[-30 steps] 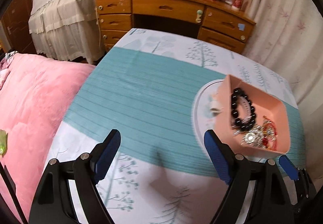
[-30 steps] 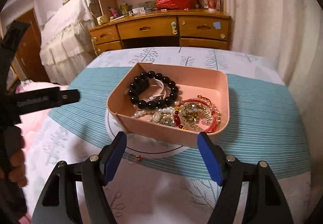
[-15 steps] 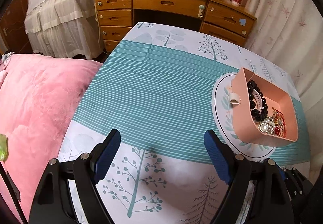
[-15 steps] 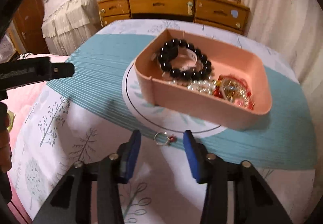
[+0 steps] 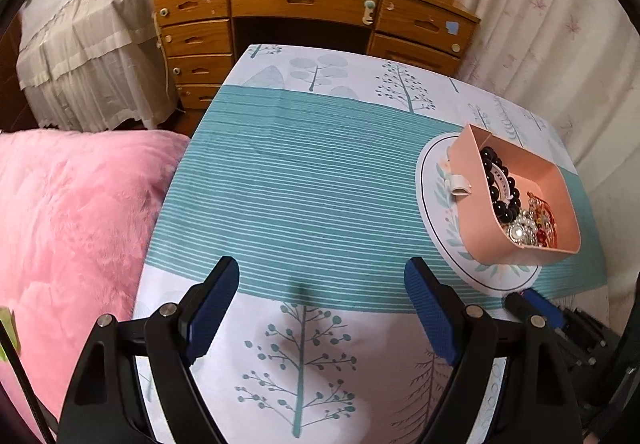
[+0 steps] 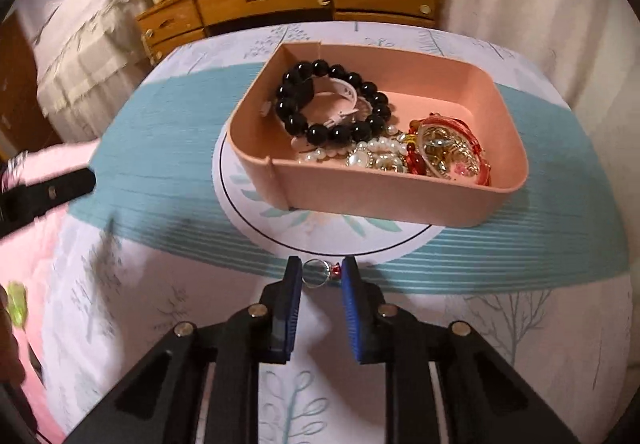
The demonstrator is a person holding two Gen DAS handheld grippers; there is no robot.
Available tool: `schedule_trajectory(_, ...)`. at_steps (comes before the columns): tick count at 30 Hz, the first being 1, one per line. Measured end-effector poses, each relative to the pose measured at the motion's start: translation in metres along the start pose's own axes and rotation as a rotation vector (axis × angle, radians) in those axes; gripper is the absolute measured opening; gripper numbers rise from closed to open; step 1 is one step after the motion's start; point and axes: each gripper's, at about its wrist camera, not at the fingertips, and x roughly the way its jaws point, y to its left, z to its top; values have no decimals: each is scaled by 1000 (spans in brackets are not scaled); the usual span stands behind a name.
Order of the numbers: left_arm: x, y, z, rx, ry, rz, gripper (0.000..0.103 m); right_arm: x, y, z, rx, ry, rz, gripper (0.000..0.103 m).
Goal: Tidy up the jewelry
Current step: 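Grasp the ring charm with the right tool and place it in the tray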
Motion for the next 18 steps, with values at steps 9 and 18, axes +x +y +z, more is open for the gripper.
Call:
schedule_trajectory(9, -8, -2, 1, 88, -4, 13, 83, -48, 5, 30, 70, -218, 135, 16)
schedule_trajectory(18, 3, -3, -4, 88, 45, -35, 83, -49, -4, 43, 75, -258, 28, 17)
